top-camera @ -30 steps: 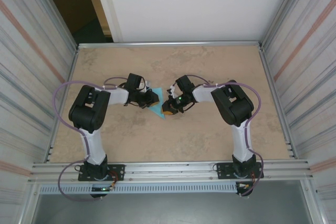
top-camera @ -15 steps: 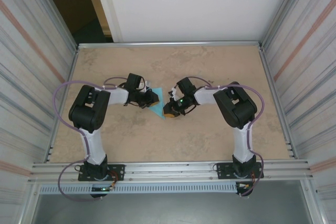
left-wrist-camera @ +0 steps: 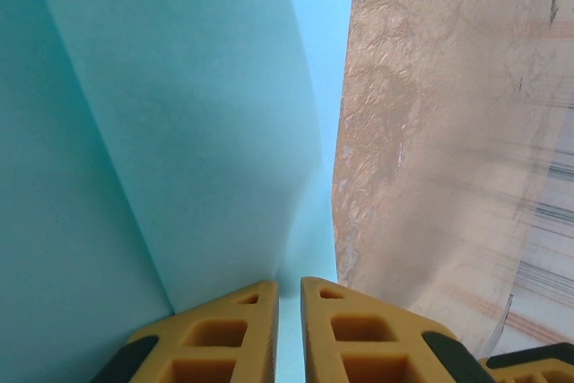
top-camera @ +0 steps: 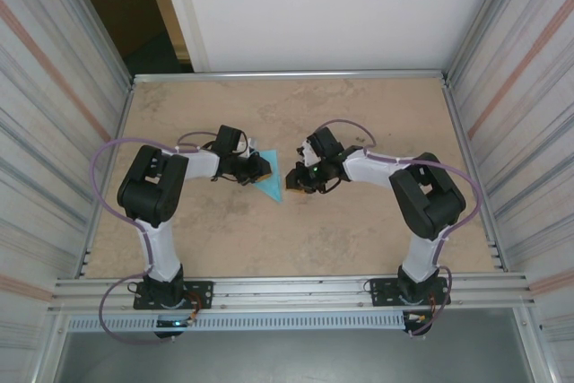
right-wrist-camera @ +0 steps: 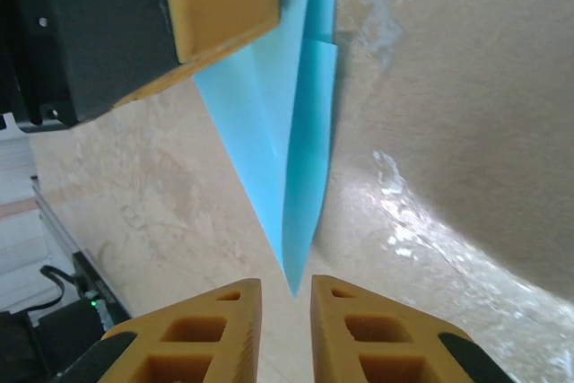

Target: Fold a paper plane with a square sheet of paper (pick it up from the middle)

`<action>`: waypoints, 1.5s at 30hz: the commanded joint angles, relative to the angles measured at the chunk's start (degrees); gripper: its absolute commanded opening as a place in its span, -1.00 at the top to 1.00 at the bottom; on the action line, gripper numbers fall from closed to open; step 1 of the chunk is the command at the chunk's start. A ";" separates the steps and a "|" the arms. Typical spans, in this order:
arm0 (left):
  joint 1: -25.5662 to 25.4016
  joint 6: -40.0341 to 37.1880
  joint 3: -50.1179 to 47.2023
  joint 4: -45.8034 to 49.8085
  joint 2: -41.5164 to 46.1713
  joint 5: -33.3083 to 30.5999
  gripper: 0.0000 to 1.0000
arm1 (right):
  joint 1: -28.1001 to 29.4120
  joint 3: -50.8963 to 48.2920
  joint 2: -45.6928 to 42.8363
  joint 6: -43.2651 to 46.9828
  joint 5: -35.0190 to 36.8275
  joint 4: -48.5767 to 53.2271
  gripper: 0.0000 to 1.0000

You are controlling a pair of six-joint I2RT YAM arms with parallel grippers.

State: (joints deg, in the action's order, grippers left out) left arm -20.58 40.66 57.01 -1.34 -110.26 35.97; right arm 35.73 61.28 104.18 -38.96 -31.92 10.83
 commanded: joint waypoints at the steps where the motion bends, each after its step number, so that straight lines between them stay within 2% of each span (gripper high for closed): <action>1: 0.57 -1.26 -0.94 1.71 -1.28 -0.60 0.70 | 2.35 3.49 1.59 -0.44 3.14 0.66 0.64; 8: 0.54 -1.19 -1.38 0.75 -0.30 0.50 0.69 | 2.23 5.56 4.59 -2.69 8.29 0.25 0.54; 16: 0.13 -1.41 -1.03 -0.50 1.80 2.30 0.68 | 3.01 10.22 8.81 -0.46 7.12 4.62 0.53; 29: -0.08 -1.34 -0.96 0.54 1.04 1.20 0.68 | 3.34 10.22 10.25 1.60 5.73 8.17 0.64; 33: -0.08 -1.61 -0.75 1.25 0.92 0.90 0.68 | 3.38 7.80 6.92 1.61 7.17 4.73 0.62; 38: -0.08 -1.80 -0.76 1.96 0.77 0.37 0.69 | 3.17 5.97 -0.55 1.63 12.72 1.48 0.52; 45: -0.08 -1.52 -0.61 1.81 0.57 0.46 0.69 | 5.35 10.25 6.41 2.78 4.56 2.63 0.76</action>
State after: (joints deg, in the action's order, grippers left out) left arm -20.49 40.25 56.51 -1.93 -110.24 37.43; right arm 39.55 70.32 107.55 -37.10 -24.38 12.97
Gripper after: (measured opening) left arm 0.156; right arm 0.126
